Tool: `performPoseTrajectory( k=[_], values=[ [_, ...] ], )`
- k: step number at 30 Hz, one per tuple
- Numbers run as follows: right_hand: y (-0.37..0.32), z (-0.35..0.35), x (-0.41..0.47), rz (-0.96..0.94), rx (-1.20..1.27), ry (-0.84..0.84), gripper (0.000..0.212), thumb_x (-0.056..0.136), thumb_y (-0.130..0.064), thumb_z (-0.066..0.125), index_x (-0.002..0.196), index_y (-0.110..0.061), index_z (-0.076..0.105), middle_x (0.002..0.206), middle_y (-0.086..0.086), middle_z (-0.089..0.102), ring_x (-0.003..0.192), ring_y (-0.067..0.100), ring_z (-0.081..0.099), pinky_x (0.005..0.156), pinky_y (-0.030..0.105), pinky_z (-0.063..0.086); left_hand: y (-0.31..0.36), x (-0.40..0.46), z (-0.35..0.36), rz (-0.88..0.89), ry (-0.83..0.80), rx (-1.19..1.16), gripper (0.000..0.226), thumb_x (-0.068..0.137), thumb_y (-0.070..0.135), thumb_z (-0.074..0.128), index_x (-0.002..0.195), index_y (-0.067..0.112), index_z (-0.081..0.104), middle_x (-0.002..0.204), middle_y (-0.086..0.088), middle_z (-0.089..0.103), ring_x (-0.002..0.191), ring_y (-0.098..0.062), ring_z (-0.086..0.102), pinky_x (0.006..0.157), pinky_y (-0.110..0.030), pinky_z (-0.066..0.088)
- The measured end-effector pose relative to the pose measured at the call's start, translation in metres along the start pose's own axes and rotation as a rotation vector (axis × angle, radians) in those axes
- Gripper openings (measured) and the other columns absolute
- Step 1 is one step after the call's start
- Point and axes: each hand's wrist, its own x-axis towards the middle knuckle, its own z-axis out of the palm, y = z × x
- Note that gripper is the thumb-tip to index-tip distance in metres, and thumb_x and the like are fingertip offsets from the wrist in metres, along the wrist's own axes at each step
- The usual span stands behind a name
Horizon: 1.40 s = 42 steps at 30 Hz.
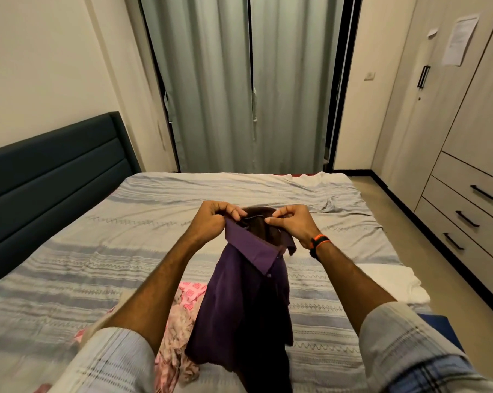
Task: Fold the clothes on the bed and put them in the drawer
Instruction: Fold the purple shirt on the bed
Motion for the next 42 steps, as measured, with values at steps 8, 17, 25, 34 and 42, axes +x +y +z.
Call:
performPoseTrajectory(
  k=[8, 17, 25, 34, 42],
  values=[
    [-0.027, 0.016, -0.009, -0.196, -0.256, 0.114, 0.037, 0.074, -0.005, 0.071, 0.108, -0.02, 0.068, 0.073, -0.008, 0.061, 0.072, 0.008, 0.059, 0.074, 0.026, 0.049, -0.037, -0.017, 0.038, -0.108, 0.423, 0.253, 0.039, 0.072, 0.008, 0.079, 0.099, 0.017, 0.053, 0.107, 0.001, 0.051, 0.086, -0.012, 0.058, 0.071, -0.015, 0.046],
    [-0.036, -0.006, -0.016, -0.093, -0.563, -0.267, 0.042, 0.081, -0.006, 0.057, 0.118, -0.021, 0.069, 0.112, 0.002, 0.07, 0.102, 0.021, 0.064, 0.081, 0.028, 0.052, -0.021, -0.021, 0.026, -0.299, 0.49, 0.459, 0.024, 0.081, 0.011, 0.055, 0.097, 0.009, 0.072, 0.097, -0.018, 0.071, 0.096, -0.038, 0.063, 0.087, -0.038, 0.05],
    [-0.018, -0.003, -0.032, 0.131, -0.143, -0.927, 0.067, 0.075, 0.0, 0.078, 0.133, -0.024, 0.053, 0.132, 0.003, 0.062, 0.117, 0.025, 0.063, 0.086, 0.038, 0.059, 0.009, 0.001, 0.014, -0.071, 0.348, 0.316, 0.026, 0.089, 0.007, 0.046, 0.098, 0.015, 0.07, 0.094, -0.001, 0.069, 0.093, -0.022, 0.064, 0.081, -0.04, 0.056],
    [-0.019, 0.005, -0.01, -0.151, -0.687, -0.515, 0.011, 0.084, -0.02, 0.077, 0.077, -0.014, 0.071, 0.071, 0.003, 0.07, 0.065, 0.016, 0.065, 0.072, 0.038, 0.06, -0.002, -0.004, -0.01, -0.102, 0.379, 0.623, 0.033, 0.088, 0.012, 0.05, 0.112, 0.029, 0.066, 0.11, 0.001, 0.07, 0.1, -0.025, 0.062, 0.087, -0.039, 0.053],
    [-0.031, 0.003, -0.002, -0.434, -0.505, 0.082, 0.022, 0.09, -0.03, 0.067, 0.072, -0.017, 0.07, 0.062, -0.008, 0.059, 0.066, 0.016, 0.055, 0.064, 0.027, 0.038, -0.013, -0.019, -0.024, -0.331, 0.268, 0.794, 0.032, 0.079, 0.024, 0.054, 0.108, 0.023, 0.067, 0.098, -0.008, 0.069, 0.089, -0.031, 0.063, 0.081, -0.039, 0.055]
  ],
)
